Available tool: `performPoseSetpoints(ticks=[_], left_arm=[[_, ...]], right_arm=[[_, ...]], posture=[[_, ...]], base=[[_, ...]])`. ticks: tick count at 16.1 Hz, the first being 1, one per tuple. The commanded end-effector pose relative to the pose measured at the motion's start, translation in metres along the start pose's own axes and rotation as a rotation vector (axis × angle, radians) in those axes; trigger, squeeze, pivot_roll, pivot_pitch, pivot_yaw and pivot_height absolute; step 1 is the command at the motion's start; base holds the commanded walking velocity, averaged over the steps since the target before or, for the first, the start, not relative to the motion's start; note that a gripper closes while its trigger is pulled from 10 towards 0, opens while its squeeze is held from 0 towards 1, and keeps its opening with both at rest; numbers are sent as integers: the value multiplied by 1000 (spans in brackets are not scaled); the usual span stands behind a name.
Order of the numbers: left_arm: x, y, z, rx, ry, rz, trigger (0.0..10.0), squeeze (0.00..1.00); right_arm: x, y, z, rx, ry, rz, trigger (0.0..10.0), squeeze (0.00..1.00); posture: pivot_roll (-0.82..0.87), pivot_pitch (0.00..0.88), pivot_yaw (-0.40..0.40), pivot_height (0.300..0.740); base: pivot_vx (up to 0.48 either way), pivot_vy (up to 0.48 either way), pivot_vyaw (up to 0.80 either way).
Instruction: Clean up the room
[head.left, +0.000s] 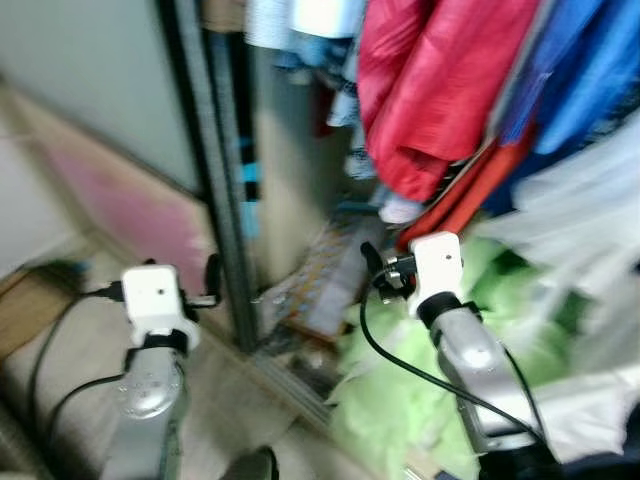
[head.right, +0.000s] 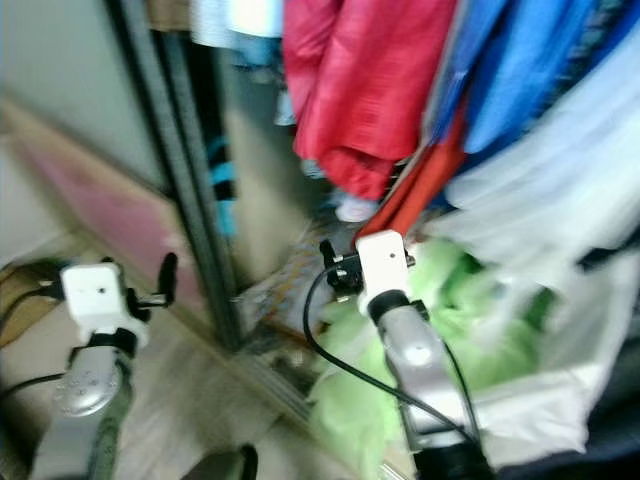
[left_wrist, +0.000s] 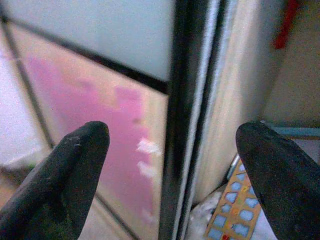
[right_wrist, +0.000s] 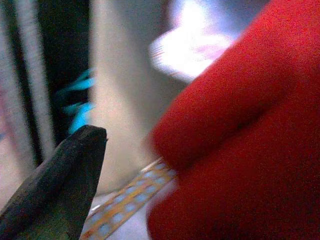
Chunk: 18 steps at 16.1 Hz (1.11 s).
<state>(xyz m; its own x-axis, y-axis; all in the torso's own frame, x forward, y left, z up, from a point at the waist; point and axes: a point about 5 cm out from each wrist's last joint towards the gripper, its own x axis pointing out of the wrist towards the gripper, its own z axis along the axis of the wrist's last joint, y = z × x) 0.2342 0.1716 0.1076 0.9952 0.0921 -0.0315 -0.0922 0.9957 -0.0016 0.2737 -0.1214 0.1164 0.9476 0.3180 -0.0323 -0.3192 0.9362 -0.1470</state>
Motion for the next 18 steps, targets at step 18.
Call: performPoseSetpoints(ticks=[18], left_arm=[[-1,0,9,49,10,-35,10000,0]], right_arm=[[-2,25,1,21,-34,204,10000,0]], posture=[[69,56,-40,740]], base=[[0,0,800]])
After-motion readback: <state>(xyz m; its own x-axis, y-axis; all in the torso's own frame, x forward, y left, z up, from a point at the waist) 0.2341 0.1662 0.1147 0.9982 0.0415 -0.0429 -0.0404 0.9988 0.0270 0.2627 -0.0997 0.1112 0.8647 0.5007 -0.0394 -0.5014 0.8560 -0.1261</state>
